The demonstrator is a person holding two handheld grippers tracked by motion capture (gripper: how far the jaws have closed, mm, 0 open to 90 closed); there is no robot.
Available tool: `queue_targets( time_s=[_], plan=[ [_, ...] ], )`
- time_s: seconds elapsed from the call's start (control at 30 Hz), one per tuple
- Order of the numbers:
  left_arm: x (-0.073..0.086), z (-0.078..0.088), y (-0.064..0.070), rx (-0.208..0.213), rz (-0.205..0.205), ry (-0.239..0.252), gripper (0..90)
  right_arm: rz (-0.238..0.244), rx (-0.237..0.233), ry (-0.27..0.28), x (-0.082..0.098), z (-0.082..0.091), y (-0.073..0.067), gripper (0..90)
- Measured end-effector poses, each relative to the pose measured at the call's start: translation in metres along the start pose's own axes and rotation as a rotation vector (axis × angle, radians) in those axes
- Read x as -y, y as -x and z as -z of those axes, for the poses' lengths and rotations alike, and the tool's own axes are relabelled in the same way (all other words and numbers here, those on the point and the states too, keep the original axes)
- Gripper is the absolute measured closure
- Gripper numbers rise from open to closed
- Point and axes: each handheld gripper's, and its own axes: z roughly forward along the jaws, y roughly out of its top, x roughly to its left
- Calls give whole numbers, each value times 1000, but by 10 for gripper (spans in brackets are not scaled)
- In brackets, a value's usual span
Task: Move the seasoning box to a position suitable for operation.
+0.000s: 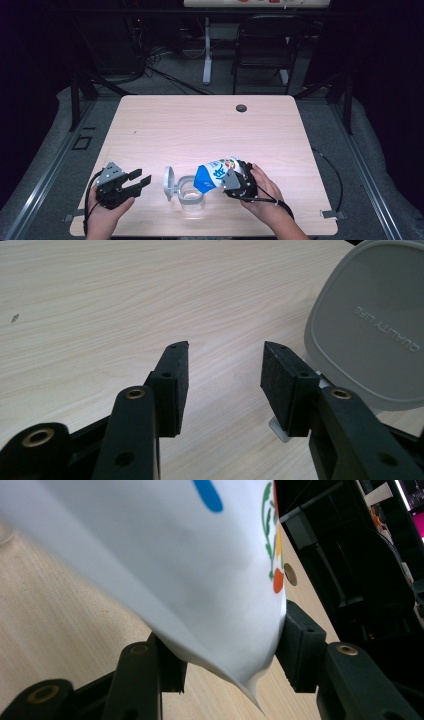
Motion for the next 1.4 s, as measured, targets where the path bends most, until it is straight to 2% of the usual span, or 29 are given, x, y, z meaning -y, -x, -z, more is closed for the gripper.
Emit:
queue_targets(
  time_s=[0.07, 0.1, 0.2, 0.33, 0.43, 0.47, 0.73, 0.8, 0.9, 1.03, 1.1, 1.27, 1.4],
  plan=[
    [0, 0, 0, -1, 0, 0, 549, 16, 3, -10, -1, 1, 1, 529],
    [0, 0, 0, -1, 0, 0, 549, 6, 3, 2, -1, 0, 0, 529],
    [0, 0, 0, -1, 1, 2, 549, 35, 8, -20, -3, 2, 0, 528],
    [0, 0, 0, -3, 1, -3, 548, 28, 11, -5, -3, 0, -1, 529],
    [0, 0, 0, -3, 1, -4, 548, 55, 13, -22, -5, 1, 0, 529],
    [0, 0, 0, -3, 0, -4, 548, 45, 16, -2, -4, -1, -2, 529],
    [0, 0, -1, -4, 1, -5, 548, 72, 31, 3, -7, -1, -2, 531],
    [0, 0, -1, -3, 1, -5, 548, 90, 31, -10, -9, 0, -1, 531],
    [0, 0, -1, -4, 2, -11, 548, 85, 41, 2, -9, -1, -2, 531],
    [1, -1, 0, -4, 1, -2, 547, 107, 50, 0, -10, -1, -2, 532],
    [0, -1, 0, -4, 1, -2, 547, 131, 60, -22, -12, 0, -2, 532],
    [0, 0, -1, -3, 0, -2, 547, 136, 71, -17, -12, 0, -3, 534],
    [0, 0, -1, -4, -2, -2, 546, 161, 84, -25, -14, 0, -3, 534]
  ],
)
